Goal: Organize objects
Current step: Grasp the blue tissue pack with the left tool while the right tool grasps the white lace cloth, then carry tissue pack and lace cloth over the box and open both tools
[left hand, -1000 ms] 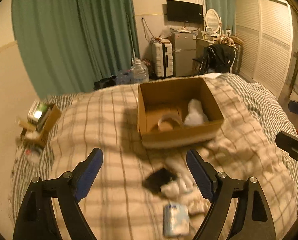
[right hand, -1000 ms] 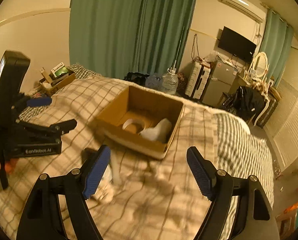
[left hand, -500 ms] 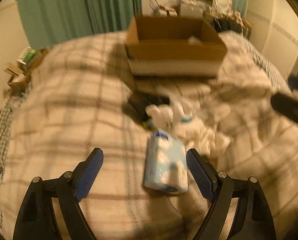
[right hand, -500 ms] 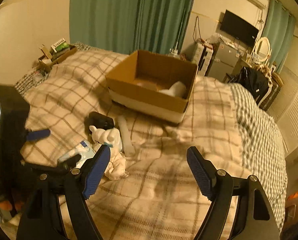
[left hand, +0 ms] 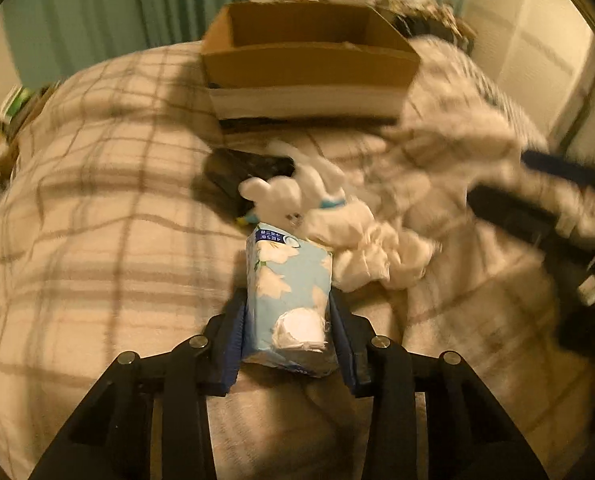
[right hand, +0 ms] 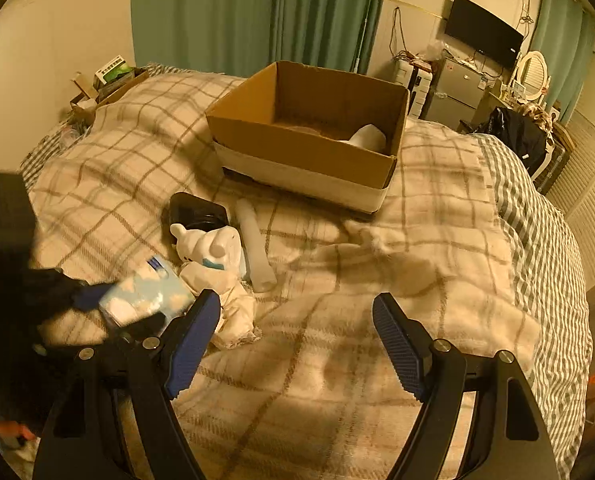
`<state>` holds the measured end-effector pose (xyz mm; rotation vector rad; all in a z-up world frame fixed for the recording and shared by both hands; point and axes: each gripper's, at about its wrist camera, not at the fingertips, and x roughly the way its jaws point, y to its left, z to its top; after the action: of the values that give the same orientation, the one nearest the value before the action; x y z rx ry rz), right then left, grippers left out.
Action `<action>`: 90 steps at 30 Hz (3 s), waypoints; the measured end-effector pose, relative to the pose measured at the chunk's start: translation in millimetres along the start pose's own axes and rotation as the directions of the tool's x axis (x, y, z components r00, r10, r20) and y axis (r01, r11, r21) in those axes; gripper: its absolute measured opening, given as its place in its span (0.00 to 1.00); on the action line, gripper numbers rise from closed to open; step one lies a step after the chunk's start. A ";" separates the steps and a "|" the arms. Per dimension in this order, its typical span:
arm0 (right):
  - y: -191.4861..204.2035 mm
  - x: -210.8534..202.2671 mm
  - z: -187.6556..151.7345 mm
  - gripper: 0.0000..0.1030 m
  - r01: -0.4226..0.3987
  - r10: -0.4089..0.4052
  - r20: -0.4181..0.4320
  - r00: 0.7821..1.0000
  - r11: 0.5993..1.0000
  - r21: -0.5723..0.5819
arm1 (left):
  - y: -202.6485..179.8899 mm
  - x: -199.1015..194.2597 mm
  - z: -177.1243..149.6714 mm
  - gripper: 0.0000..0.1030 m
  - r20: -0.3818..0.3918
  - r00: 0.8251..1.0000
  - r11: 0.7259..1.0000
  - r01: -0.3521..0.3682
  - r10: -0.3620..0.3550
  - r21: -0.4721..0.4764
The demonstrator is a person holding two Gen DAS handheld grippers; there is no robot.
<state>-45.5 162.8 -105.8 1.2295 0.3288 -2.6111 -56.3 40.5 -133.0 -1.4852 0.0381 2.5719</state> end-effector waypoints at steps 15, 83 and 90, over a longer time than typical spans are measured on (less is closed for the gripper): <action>48.5 79.9 -3.0 0.72 -0.107 0.081 -0.223 0.972 0.988 -0.109 | 52.9 -33.3 31.4 0.38 0.124 0.989 0.993 -0.070 0.082 -0.092; -93.7 75.9 206.6 0.53 -0.013 0.015 0.172 0.985 1.000 -0.010 | 16.0 48.0 251.8 0.70 0.212 0.977 0.994 -0.049 0.026 0.102; -81.5 -18.5 197.7 0.60 0.039 -0.031 0.242 0.970 0.999 -0.029 | 17.0 -42.3 234.4 0.90 0.300 0.953 0.994 -0.073 0.046 0.080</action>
<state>-202.0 182.9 39.6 0.8892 0.3492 -2.7346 -239.4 43.2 20.4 -1.0684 0.1598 2.7728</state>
